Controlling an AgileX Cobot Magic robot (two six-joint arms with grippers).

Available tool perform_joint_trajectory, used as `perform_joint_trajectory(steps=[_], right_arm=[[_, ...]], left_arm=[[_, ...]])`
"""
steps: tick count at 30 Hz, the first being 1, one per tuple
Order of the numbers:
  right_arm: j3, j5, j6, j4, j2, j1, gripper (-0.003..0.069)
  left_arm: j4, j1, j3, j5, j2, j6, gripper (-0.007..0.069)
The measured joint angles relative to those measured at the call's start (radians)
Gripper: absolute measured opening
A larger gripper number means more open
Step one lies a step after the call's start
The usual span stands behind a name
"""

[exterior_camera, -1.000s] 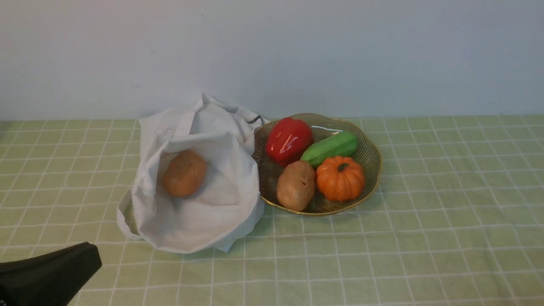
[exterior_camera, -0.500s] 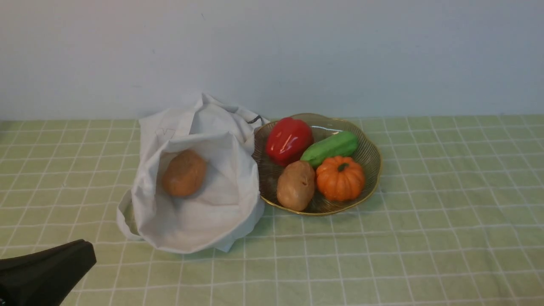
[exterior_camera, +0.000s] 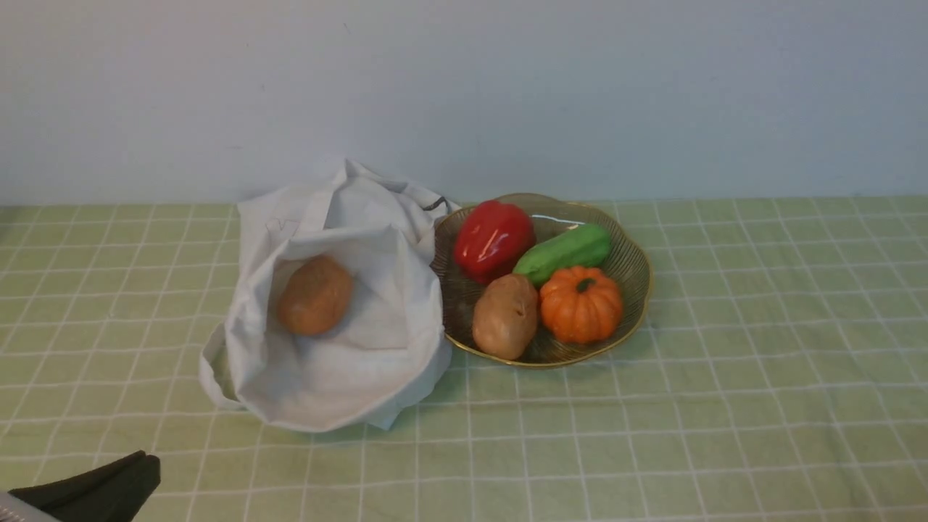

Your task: Take vegetables from bag on green coffee tablecloth place on plate.

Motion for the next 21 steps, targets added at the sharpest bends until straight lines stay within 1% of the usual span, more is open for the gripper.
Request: perform_joint_trajectory(steps=[1, 5, 9, 15, 21], right_arm=[[0.0, 0.0, 0.0, 0.0, 0.0, 0.0, -0.0015], [0.0, 0.0, 0.0, 0.0, 0.0, 0.0, -0.0015], [0.0, 0.0, 0.0, 0.0, 0.0, 0.0, -0.0015], [0.0, 0.0, 0.0, 0.0, 0.0, 0.0, -0.0015], [0.0, 0.0, 0.0, 0.0, 0.0, 0.0, -0.0015]], left_arm=[[-0.003, 0.006, 0.004, -0.002, -0.004, 0.004, -0.0004], [-0.03, 0.133, 0.069, -0.019, -0.114, 0.035, -0.0004], [-0.007, 0.211, 0.126, -0.022, -0.166, 0.034, -0.0004], [0.046, 0.265, 0.175, 0.002, -0.226, -0.007, -0.0004], [0.074, 0.291, 0.176, 0.084, -0.293, -0.013, -0.0004]])
